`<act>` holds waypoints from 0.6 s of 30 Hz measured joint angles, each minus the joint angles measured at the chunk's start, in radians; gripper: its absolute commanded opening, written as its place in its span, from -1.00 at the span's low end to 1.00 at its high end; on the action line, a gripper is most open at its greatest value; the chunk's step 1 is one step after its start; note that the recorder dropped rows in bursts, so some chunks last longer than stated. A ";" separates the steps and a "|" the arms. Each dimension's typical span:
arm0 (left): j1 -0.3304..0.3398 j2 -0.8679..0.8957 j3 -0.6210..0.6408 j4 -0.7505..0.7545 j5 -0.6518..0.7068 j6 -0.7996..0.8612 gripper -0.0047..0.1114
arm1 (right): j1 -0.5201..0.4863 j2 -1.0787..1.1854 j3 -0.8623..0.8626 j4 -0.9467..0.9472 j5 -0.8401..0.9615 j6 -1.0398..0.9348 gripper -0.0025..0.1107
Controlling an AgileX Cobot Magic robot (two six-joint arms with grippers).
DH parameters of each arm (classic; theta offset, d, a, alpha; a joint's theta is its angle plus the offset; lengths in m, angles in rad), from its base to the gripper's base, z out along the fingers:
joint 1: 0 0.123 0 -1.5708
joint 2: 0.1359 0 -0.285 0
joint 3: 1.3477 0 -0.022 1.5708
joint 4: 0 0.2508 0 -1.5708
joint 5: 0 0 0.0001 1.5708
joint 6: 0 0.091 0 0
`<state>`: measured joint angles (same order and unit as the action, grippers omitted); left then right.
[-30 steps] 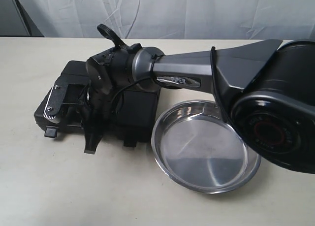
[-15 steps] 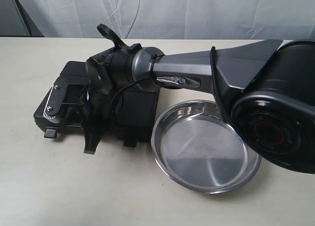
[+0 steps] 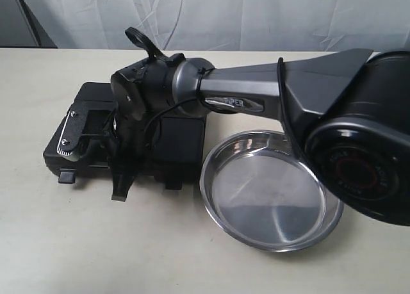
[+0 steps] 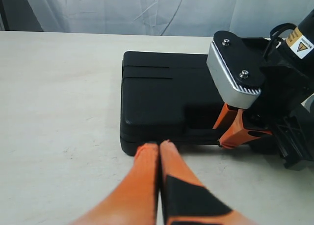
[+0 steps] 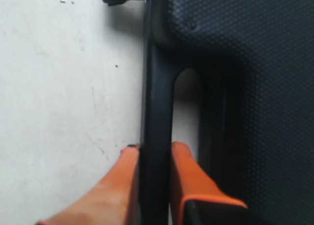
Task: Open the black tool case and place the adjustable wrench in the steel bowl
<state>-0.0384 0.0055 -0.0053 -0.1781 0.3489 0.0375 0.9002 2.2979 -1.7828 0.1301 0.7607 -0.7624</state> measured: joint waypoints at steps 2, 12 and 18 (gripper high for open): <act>0.000 0.000 0.000 0.000 0.000 0.000 -0.92 | 0.000 -0.008 0.000 -0.001 0.002 0.000 -0.95; 0.000 0.000 0.000 0.000 0.000 0.000 -0.92 | 0.000 -0.010 0.000 0.021 -0.003 0.000 -0.95; 0.000 0.000 0.000 0.000 0.000 0.000 -0.92 | 0.000 -0.010 0.000 0.047 -0.009 -0.004 -0.95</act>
<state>-0.0384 0.0055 -0.0053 -0.1781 0.3489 0.0375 0.9002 2.2875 -1.7828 0.1774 0.7518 -0.7661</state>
